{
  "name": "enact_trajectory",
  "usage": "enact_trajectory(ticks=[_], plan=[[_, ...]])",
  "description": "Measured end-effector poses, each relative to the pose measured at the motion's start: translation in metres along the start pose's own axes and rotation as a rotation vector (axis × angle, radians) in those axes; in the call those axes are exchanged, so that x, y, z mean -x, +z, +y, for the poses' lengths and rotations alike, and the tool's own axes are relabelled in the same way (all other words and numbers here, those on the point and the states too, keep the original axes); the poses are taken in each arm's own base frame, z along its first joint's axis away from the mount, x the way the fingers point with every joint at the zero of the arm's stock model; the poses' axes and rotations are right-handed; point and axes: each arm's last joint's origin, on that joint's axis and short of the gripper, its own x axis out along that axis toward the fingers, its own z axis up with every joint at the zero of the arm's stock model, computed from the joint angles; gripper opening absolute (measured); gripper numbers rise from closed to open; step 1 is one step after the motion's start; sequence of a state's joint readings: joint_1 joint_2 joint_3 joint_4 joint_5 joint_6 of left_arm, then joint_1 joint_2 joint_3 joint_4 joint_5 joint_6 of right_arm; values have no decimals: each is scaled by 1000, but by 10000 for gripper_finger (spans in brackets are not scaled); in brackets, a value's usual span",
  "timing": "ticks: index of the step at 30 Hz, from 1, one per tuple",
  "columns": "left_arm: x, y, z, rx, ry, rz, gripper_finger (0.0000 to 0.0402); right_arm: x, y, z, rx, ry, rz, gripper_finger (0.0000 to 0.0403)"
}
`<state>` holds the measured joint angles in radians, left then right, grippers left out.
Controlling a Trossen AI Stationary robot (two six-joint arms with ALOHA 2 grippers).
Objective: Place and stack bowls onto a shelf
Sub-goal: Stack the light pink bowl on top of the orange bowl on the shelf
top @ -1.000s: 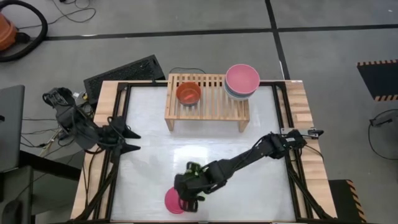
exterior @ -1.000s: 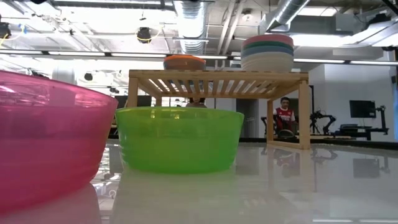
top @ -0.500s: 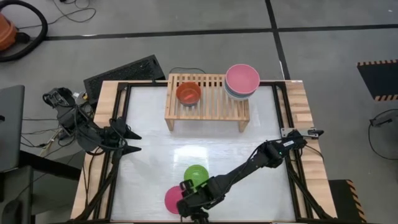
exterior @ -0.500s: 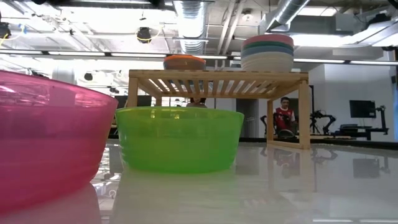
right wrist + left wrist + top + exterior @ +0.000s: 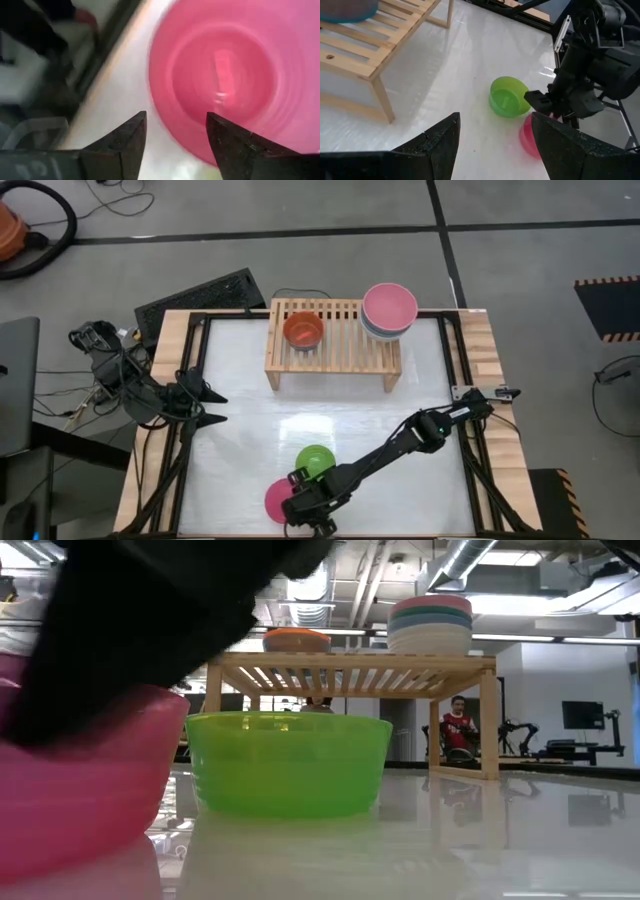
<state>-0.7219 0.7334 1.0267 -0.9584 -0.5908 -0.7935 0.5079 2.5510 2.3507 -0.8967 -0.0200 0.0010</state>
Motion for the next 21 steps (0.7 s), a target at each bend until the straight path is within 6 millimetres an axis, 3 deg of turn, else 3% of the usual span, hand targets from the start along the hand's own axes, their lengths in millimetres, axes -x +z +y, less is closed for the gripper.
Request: enact_trajectory(ticks=[9, 15, 21], plan=[[0, 1, 1, -4, 26, -23, 229, 1, -4, -9, 2, -6, 39, 97], [0, 1, 1, -25, 37, -33, 229, -1, -7, -18, 7, -4, 65, 29], [0, 1, 1, -25, 37, -33, 229, 5, -6, -23, -11, -16, 65, 22]])
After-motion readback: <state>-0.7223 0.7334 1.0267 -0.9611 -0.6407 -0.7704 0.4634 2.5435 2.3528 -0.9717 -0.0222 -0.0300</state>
